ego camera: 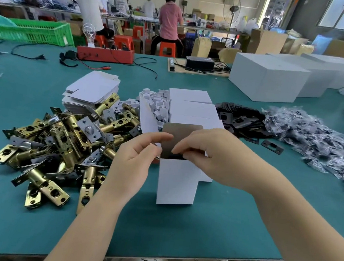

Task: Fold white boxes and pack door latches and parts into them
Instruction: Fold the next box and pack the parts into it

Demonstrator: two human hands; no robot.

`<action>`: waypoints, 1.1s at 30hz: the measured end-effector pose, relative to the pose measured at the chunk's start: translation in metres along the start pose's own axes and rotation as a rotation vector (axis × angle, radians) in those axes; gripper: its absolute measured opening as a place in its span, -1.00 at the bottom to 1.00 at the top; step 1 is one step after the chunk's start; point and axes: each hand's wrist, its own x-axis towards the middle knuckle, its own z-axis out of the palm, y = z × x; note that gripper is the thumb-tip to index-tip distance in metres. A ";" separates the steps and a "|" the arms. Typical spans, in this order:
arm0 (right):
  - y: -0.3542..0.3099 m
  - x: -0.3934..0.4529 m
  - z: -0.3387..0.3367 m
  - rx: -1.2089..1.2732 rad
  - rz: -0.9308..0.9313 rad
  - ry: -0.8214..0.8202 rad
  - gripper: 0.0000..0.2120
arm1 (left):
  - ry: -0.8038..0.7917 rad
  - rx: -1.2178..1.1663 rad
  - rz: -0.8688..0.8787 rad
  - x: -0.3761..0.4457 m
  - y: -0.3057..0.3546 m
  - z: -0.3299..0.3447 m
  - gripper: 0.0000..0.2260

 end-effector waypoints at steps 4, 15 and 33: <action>0.003 -0.005 0.006 0.012 -0.061 0.080 -0.79 | 0.001 0.019 -0.006 0.000 -0.001 0.000 -0.70; 0.164 -0.066 0.002 -0.084 0.891 0.632 -0.61 | 0.020 0.004 0.023 0.002 -0.007 0.001 -0.71; 0.227 -0.114 -0.001 -0.509 1.168 0.165 -0.61 | 0.050 0.021 -0.002 -0.002 -0.005 0.001 -0.72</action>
